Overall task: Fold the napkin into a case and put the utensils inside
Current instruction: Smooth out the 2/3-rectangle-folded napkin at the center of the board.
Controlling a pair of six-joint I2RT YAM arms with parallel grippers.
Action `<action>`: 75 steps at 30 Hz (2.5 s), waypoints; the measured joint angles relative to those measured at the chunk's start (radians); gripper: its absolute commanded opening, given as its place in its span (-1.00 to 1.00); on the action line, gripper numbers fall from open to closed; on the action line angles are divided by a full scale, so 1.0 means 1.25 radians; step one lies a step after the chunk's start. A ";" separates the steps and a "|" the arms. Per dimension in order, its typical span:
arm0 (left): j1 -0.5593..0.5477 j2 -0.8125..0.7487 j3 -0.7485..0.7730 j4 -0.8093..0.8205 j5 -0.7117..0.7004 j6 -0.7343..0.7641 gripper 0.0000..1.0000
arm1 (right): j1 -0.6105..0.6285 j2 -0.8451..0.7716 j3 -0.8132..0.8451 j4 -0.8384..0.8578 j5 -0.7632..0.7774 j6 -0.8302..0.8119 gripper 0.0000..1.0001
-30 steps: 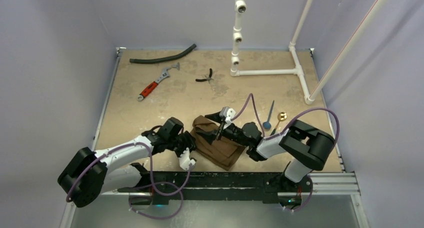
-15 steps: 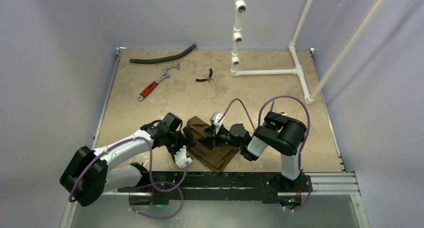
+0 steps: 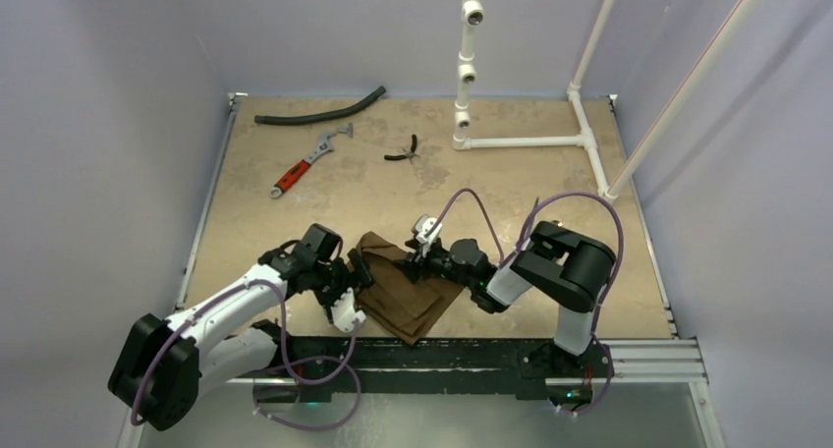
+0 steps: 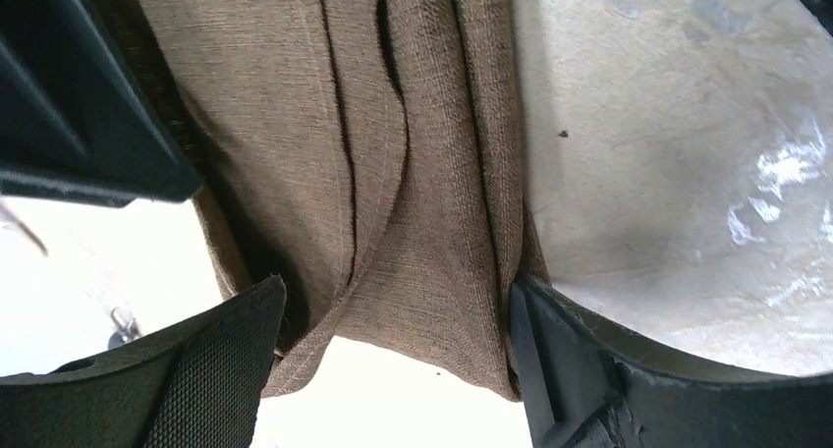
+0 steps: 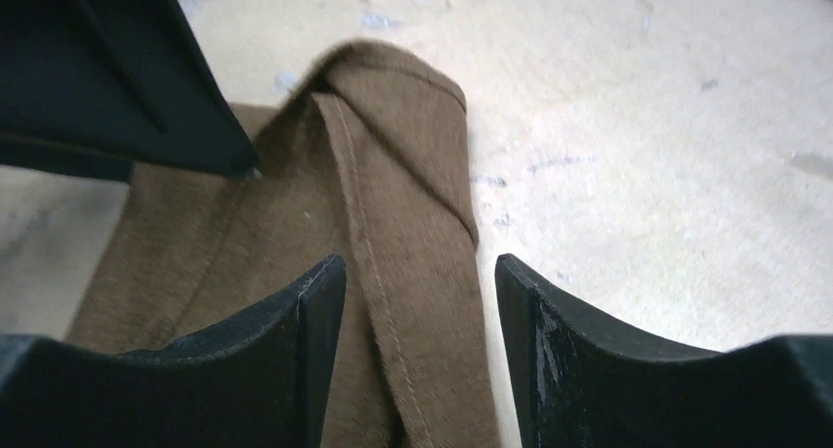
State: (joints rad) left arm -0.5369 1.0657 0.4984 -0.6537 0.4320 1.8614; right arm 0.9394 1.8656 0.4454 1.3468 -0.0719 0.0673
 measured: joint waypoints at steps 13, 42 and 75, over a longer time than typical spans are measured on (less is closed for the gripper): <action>-0.038 -0.021 -0.089 0.216 0.008 -0.133 0.21 | 0.094 -0.057 0.044 -0.034 -0.026 0.118 0.14; 0.013 0.008 0.086 0.096 0.035 -0.601 0.83 | 0.223 -0.123 -0.012 -0.211 0.052 0.216 -0.78; -0.018 0.225 0.185 0.256 0.031 -0.761 0.10 | 0.288 -0.154 -0.013 -0.291 0.136 0.212 -0.33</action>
State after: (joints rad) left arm -0.5598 1.3468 0.7300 -0.3332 0.4713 0.9108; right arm 1.2995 1.6726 0.4286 0.9829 0.0982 0.3321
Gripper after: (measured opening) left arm 0.602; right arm 0.343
